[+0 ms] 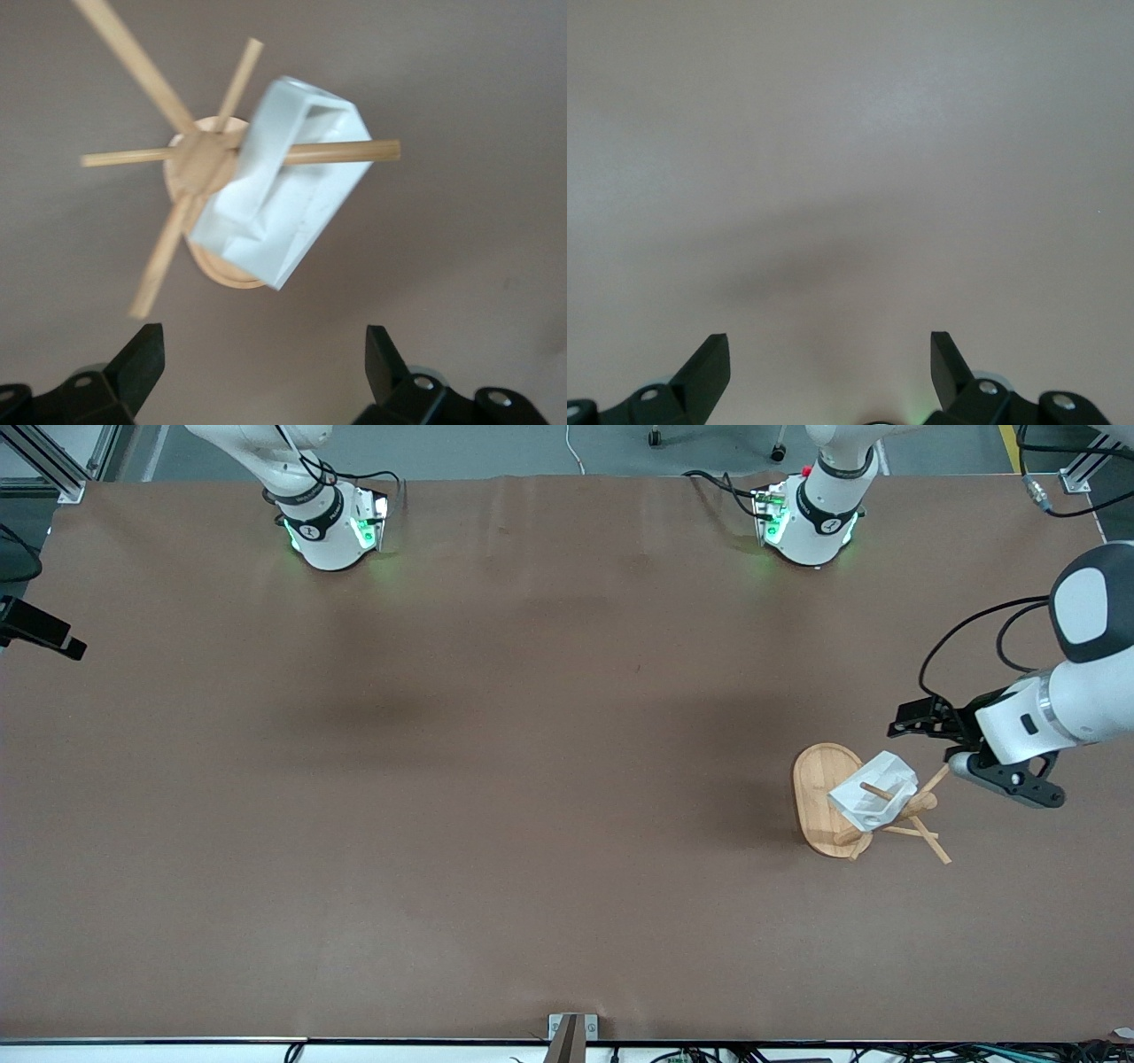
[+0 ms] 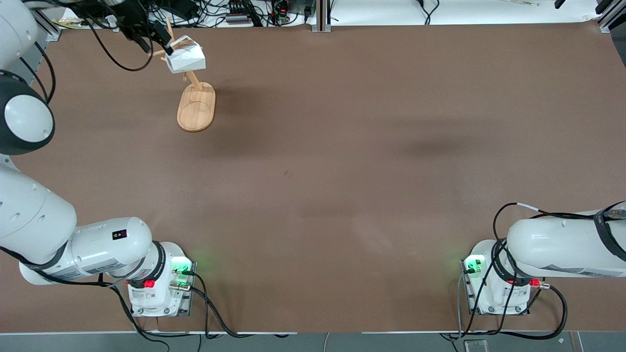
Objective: Hang cup on rack
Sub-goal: 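Open the left gripper and raise it away from the rack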
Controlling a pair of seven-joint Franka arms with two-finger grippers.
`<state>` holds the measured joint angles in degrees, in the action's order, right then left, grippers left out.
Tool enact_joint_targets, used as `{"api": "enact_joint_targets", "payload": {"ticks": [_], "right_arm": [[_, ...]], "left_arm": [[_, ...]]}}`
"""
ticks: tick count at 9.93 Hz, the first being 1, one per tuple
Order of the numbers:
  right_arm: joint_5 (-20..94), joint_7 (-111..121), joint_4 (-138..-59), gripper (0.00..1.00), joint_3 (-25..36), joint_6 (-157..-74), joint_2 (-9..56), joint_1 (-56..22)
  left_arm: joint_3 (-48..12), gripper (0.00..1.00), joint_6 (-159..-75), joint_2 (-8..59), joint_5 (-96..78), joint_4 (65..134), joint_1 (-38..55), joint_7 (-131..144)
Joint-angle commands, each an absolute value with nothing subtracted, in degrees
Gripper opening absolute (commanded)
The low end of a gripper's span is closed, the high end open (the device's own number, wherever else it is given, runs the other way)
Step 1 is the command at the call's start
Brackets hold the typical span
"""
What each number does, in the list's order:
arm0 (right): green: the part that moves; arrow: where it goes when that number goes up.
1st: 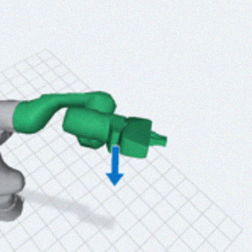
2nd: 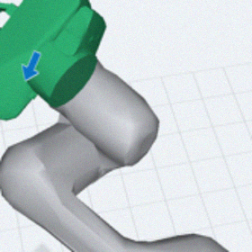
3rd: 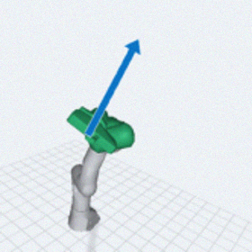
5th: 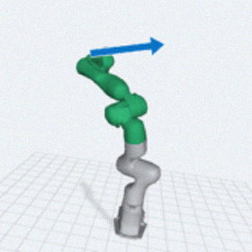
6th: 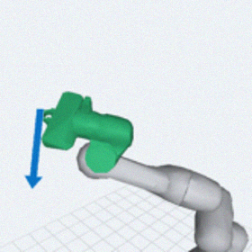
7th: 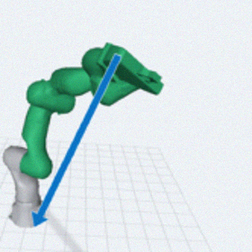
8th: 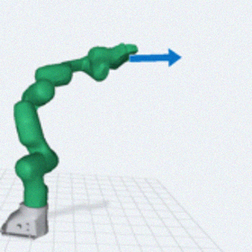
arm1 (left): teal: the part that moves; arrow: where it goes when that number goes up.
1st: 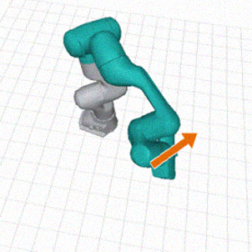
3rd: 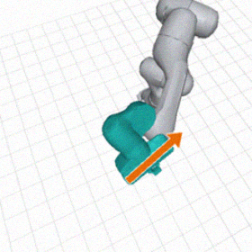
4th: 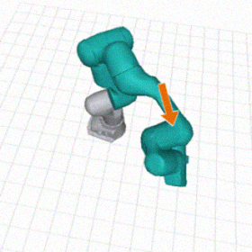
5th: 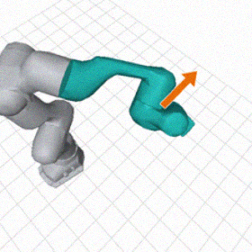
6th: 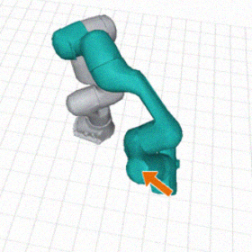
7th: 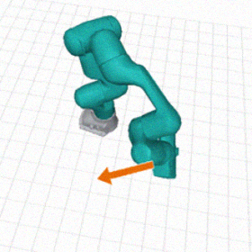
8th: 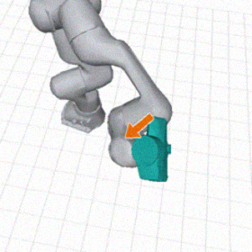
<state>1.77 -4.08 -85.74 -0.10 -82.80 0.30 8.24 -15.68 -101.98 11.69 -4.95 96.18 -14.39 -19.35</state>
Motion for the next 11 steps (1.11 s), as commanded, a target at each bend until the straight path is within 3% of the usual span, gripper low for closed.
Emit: {"api": "enact_joint_targets", "payload": {"ticks": [1,3,9,11], "right_arm": [[0.8,-3.16,-85.17,1.0,-0.44,-81.74,0.35,8.35],[-1.31,-0.97,-84.82,1.0,-1.14,-81.48,0.35,8.26],[-1.14,-0.79,-84.11,1.0,-1.58,-83.85,0.44,8.0],[-0.88,-0.79,-84.11,1.0,-1.32,-83.67,0.44,8.0]], "left_arm": [[-14.51,1.0,-101.78,8.54,-2.2,97.38,-10.48,-14.08],[-10.04,1.0,-101.34,4.94,-2.2,97.73,-5.73,-6.89],[-4.93,1.0,-93.18,-4.56,-2.11,96.86,1.4,-1.39],[-3.08,1.0,-90.11,-3.35,-2.11,90.3,3.77,-0.44]]}}
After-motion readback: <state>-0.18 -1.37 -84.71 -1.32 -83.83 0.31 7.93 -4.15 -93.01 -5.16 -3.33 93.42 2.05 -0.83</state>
